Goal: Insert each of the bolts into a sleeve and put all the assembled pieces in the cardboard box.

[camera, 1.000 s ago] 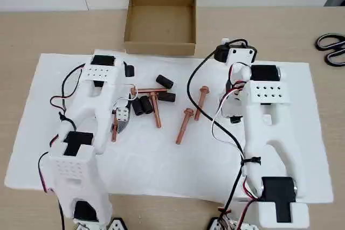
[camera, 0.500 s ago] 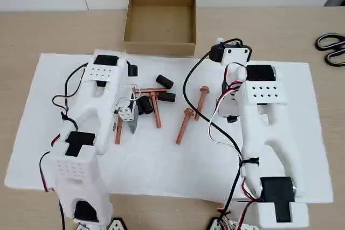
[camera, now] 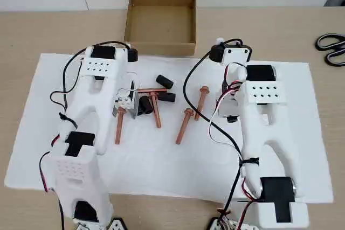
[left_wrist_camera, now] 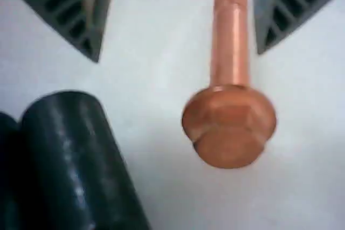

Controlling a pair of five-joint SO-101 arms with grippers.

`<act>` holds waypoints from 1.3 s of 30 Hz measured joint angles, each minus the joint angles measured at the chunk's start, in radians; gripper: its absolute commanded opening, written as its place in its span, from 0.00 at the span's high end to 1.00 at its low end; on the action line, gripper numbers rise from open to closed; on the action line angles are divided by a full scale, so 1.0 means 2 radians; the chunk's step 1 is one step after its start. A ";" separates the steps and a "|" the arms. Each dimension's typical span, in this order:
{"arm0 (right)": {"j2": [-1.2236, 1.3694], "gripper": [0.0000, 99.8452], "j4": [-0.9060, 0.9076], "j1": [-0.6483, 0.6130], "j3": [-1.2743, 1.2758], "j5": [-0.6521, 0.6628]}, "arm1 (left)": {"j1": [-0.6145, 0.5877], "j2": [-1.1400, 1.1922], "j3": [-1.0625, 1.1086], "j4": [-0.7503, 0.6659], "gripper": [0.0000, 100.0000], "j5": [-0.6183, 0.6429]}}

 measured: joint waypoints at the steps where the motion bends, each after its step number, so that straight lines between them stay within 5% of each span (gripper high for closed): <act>1: 0.000 1.00 0.000 0.000 0.000 0.000 | 0.000 0.000 0.000 0.000 0.82 0.000; 39: 0.000 1.00 0.000 0.000 0.000 0.000 | -0.021 0.057 0.000 -0.030 0.82 -0.003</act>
